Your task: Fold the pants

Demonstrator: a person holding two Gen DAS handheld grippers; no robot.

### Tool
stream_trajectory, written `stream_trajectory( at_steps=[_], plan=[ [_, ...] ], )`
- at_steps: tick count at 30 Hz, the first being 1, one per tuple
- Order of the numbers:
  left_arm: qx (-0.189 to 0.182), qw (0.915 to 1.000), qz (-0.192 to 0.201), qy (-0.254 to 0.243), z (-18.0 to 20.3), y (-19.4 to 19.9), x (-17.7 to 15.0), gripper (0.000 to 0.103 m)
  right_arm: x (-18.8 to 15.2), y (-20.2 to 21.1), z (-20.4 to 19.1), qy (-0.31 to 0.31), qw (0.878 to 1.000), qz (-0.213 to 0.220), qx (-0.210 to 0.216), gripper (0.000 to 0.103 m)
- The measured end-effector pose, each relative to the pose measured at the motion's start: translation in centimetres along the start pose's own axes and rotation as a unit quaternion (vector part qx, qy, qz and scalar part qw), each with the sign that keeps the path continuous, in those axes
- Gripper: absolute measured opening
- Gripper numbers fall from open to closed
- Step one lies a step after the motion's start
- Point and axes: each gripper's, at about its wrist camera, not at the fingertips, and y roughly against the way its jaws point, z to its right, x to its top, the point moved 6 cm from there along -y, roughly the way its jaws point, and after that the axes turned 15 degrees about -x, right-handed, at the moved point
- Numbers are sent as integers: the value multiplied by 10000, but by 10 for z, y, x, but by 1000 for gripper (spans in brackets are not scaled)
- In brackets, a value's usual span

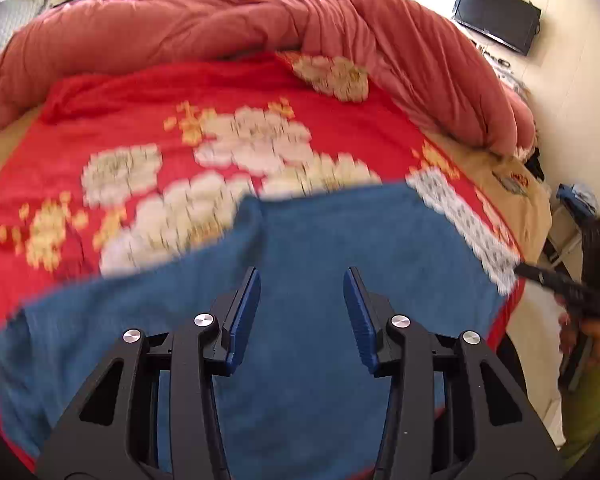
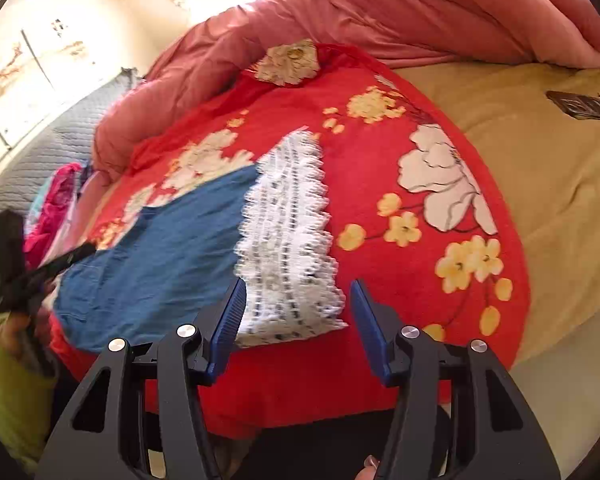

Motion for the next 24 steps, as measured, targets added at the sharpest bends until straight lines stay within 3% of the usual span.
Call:
stream_trajectory(
  at_steps=[3,5,8,9,13,17,21,24],
  plan=[
    [156,9997,-153,-133,8,-5,-19,36,0,-6,1,-18,10000,-37,22,53],
    [415,9987,-223,-200,9,-6,-30,36,0,-15,5,-37,9998,-120,-127,53],
    [852,9961,-188,-142,0,-2,-40,37,-4,-21,5,-153,9997,-172,-27,52],
    [953,9953,-154,-100,-3,0,-40,42,-5,-22,3,-133,9997,-190,14,51],
    [1331,9910,-1,139,-21,10,-42,50,-6,-18,-3,-25,9995,-165,268,25],
    [1550,9870,13,421,-41,16,-46,51,-4,0,-1,13,9990,106,436,15],
    [1583,9853,-13,645,-58,20,-53,51,-8,1,3,84,9997,80,224,16],
    [1595,9841,34,782,-67,25,-56,51,-22,-11,-2,347,9993,-54,-134,25]
  ],
)
